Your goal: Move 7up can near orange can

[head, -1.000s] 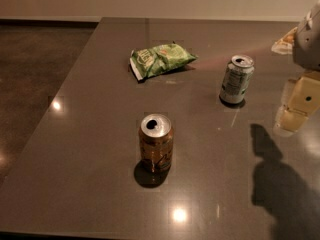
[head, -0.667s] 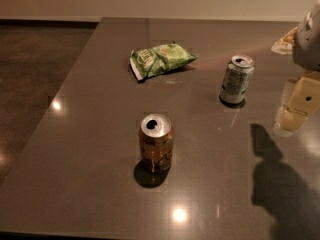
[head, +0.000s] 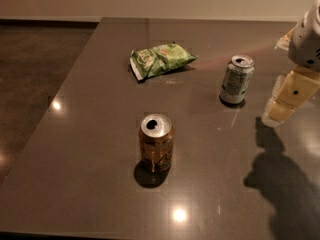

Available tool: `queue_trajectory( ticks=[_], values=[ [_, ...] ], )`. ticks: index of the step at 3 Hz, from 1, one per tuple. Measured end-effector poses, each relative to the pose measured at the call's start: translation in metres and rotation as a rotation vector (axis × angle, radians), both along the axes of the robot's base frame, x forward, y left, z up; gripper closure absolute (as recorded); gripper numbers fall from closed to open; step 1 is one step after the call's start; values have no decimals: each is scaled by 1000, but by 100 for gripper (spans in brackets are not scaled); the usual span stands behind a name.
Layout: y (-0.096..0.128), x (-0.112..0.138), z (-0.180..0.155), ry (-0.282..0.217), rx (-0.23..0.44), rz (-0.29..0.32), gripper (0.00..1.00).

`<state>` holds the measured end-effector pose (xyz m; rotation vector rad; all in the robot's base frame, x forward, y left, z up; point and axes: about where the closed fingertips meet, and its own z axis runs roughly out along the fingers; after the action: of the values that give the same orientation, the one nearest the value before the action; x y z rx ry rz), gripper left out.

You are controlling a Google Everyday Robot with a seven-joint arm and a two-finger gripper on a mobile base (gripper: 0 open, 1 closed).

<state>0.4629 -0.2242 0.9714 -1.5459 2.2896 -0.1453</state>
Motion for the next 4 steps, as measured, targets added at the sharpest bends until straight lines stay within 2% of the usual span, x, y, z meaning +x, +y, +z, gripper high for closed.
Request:
queue_trajectory(
  ticks=[1,2,4],
  values=[
    [-14,25,-7,-40,56,-77,0],
    [-23,52,-21,-59,135,-118,0],
    [-26,103,-41,-83,263,-150,0]
  ],
)
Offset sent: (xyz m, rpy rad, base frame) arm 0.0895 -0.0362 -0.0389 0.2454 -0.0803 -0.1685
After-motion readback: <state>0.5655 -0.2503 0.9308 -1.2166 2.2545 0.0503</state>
